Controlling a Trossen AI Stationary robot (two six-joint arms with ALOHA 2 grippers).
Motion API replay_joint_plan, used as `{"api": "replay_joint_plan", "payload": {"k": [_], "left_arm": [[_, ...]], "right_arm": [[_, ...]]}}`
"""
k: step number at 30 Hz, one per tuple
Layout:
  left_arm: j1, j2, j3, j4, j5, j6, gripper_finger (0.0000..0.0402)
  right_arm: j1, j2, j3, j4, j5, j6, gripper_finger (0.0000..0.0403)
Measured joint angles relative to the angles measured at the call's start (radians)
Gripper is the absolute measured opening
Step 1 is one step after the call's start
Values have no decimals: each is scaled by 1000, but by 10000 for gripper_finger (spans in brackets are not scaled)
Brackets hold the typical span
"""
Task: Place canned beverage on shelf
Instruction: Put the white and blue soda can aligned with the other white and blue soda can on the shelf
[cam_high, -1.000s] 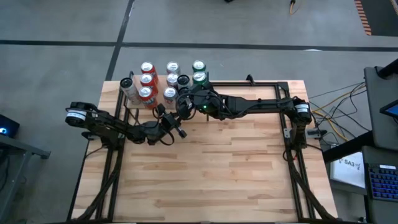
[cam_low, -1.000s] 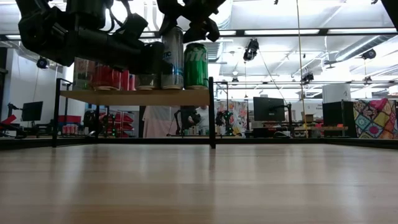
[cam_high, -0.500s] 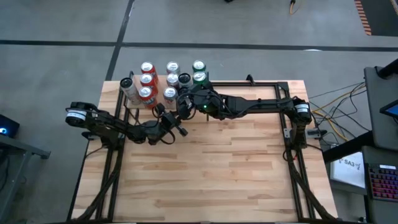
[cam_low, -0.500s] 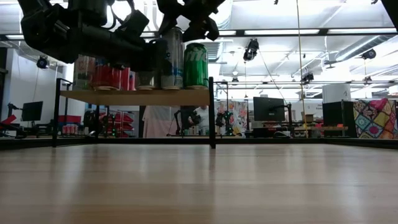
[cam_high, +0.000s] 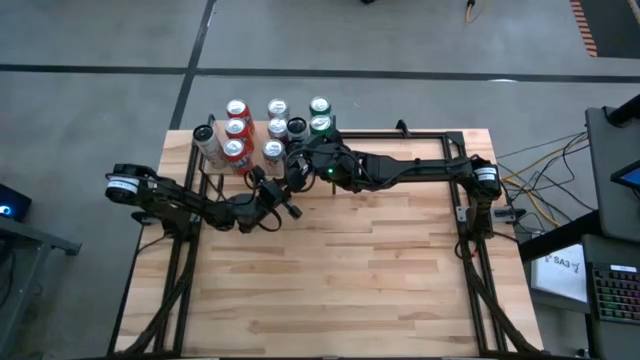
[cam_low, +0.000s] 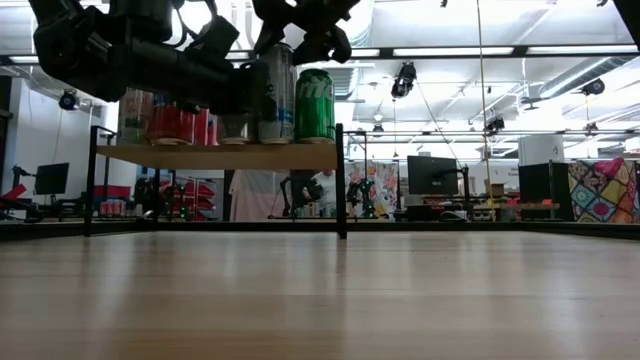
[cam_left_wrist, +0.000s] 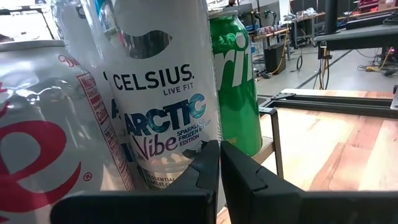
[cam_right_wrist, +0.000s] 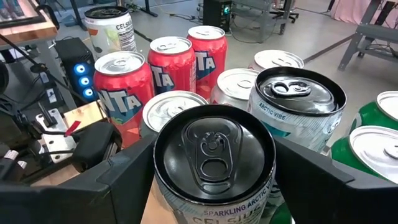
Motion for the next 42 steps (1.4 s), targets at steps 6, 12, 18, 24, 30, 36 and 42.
{"api": "replay_joint_plan", "payload": {"k": [6,12,18,24,30,36,42], "left_arm": [[0,0,0,1,0,0,0],[0,0,0,2,-1,0,0],[0,-1,3,2,-4,0,0],[0,-1,10,2,-4,3,0],[0,-1,10,1,-3,3,0],[0,-1,10,1,3,3,0],[0,-1,10,1,2,3,0]], "right_arm": [[0,-2,0,16,0,-12,288],[0,-4,21,23,1,-34,288],[0,-4,39,23,0,-58,288],[1,-4,65,1,0,-84,288],[14,-4,142,-116,0,-96,288],[26,-4,239,-283,-1,-97,288],[26,-5,316,-422,-14,-165,261]]}}
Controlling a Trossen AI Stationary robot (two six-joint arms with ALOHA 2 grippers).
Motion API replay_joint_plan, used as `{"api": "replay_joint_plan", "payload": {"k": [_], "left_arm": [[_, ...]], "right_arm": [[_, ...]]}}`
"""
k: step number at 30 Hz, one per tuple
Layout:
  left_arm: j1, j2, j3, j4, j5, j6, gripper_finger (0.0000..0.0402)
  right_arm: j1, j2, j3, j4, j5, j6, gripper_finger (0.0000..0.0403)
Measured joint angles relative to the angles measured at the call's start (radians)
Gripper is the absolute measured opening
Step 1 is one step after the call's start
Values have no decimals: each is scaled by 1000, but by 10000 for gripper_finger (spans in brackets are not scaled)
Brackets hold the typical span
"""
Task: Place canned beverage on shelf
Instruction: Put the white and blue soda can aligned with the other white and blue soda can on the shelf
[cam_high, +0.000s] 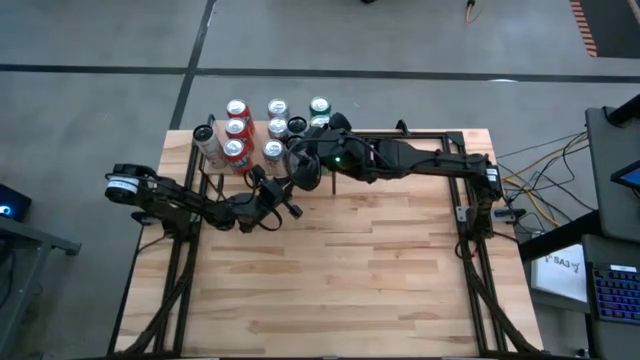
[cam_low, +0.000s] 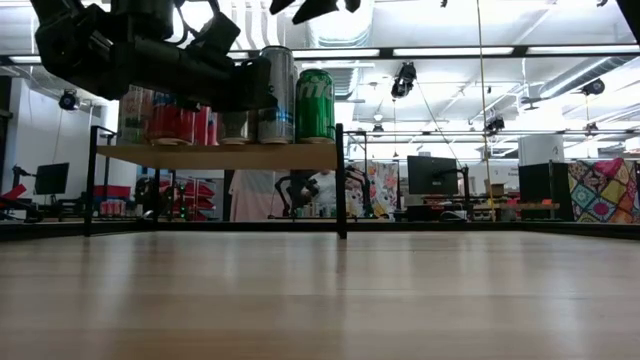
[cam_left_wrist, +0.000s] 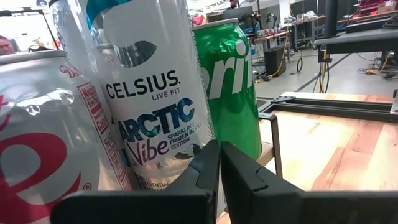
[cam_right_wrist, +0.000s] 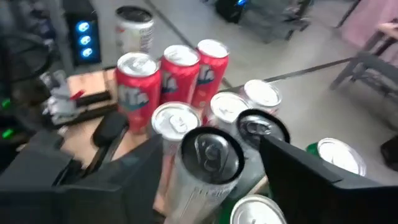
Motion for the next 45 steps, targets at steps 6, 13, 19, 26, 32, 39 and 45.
{"api": "replay_joint_plan", "payload": {"k": [6,13,19,26,32,39,45], "left_arm": [[0,0,0,0,0,0,0],[0,0,0,0,0,0,0],[0,0,0,0,0,0,0],[0,0,0,0,0,0,0],[0,0,0,0,0,0,0],[0,0,0,0,0,0,0],[-2,0,0,0,1,0,0]], "right_arm": [[-20,0,35,-73,-205,-17,124],[-31,10,25,-84,-249,-33,18],[-34,12,16,-89,-251,-34,9],[-35,12,-23,-76,-250,-34,9],[-37,12,-51,-63,-207,-35,9],[-53,12,-62,-59,-189,-35,9],[-55,12,-62,-58,-169,-34,9]]}}
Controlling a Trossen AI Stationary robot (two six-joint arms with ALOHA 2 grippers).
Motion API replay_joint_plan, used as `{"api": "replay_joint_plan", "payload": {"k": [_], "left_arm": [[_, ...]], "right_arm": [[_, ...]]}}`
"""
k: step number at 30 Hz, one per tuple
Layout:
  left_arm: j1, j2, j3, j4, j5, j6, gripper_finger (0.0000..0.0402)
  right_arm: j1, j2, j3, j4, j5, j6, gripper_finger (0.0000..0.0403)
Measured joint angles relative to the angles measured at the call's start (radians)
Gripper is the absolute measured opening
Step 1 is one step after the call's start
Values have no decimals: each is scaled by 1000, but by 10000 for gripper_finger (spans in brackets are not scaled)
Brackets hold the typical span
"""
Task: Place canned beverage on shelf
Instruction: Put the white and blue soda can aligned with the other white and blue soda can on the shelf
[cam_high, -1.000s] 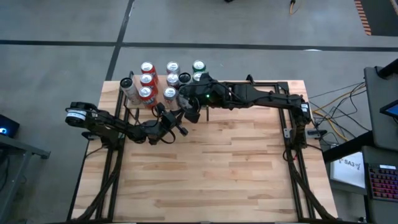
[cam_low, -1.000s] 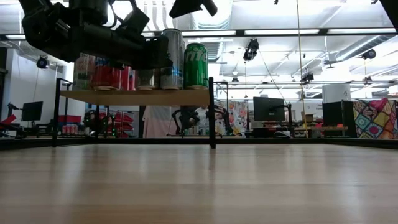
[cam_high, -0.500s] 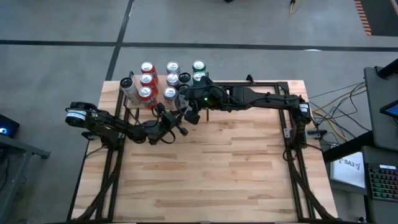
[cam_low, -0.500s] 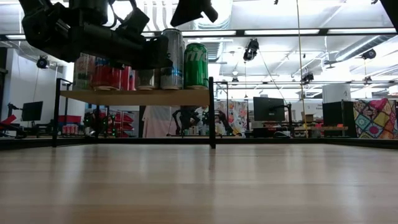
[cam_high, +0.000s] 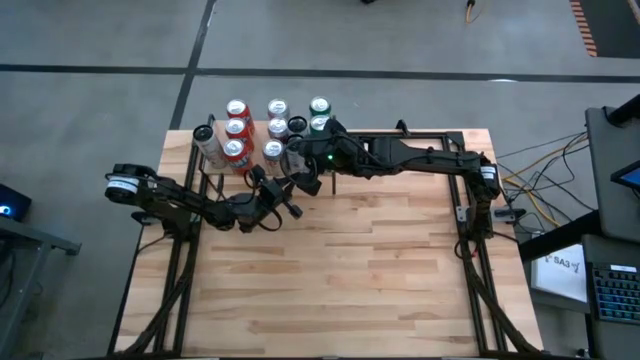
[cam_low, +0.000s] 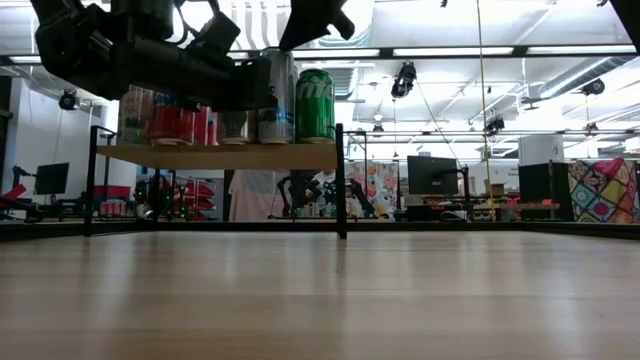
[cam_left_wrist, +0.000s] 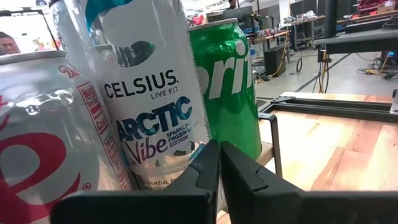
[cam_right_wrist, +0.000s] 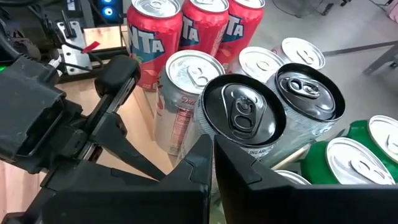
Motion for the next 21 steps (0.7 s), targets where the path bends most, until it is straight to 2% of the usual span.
{"api": "replay_joint_plan", "payload": {"k": [15,21], "left_arm": [[-18,0,-5,-6,0,0,0],[-81,-21,-5,-8,0,61,0]], "right_arm": [[0,-3,59,8,0,-10,9],[0,-3,63,3,-2,-24,9]]}}
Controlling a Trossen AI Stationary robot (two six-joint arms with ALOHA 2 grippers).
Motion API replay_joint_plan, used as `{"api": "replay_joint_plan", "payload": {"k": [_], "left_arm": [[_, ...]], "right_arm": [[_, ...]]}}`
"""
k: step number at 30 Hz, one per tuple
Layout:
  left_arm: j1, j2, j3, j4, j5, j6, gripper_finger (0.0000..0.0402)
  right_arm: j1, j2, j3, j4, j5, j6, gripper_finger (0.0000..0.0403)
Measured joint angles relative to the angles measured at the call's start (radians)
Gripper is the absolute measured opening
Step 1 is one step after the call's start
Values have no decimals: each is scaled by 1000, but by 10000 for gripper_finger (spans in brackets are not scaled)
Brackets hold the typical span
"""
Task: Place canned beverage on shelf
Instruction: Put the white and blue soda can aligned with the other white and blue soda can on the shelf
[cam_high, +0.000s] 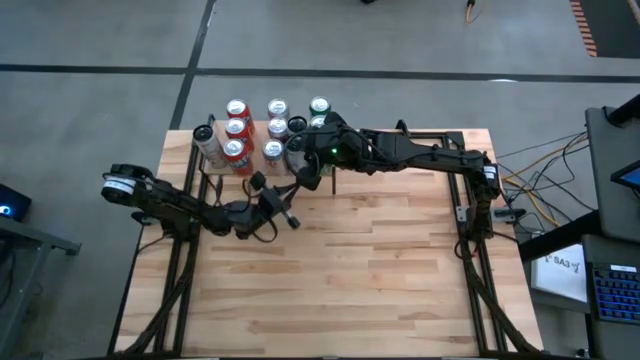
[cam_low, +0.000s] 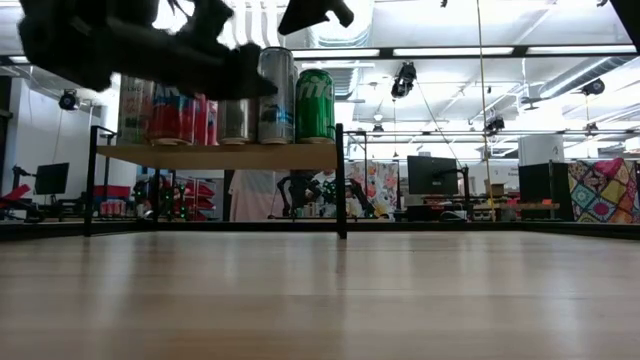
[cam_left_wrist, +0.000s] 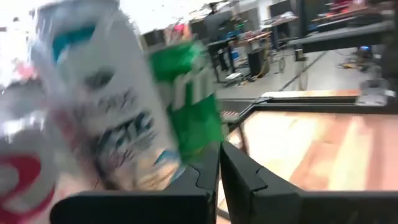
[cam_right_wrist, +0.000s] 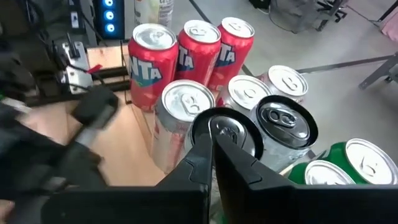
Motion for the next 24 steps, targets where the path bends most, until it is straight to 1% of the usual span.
{"api": "replay_joint_plan", "payload": {"k": [4,9,11,14,16,18,21,24], "left_arm": [[-69,-75,0,0,1,95,0],[-118,-242,0,-45,4,212,0],[-121,-319,5,-108,33,226,0],[-115,-429,44,-303,135,208,0],[-108,-486,99,-479,193,186,0],[-99,-529,168,-687,230,173,0],[-77,-566,282,-961,260,174,0],[-32,-574,382,-1156,263,175,0]], "right_arm": [[0,0,1,-27,-7,-25,9],[2,-9,2,-79,-8,-56,9],[7,-20,2,-90,-8,-74,9],[14,-38,-3,-94,-17,-93,9],[15,-49,-11,-98,-58,-102,9],[15,-62,-23,-91,-100,-105,9],[16,-77,-48,-67,-112,-121,9],[16,-80,-68,-62,-112,-129,9]]}}
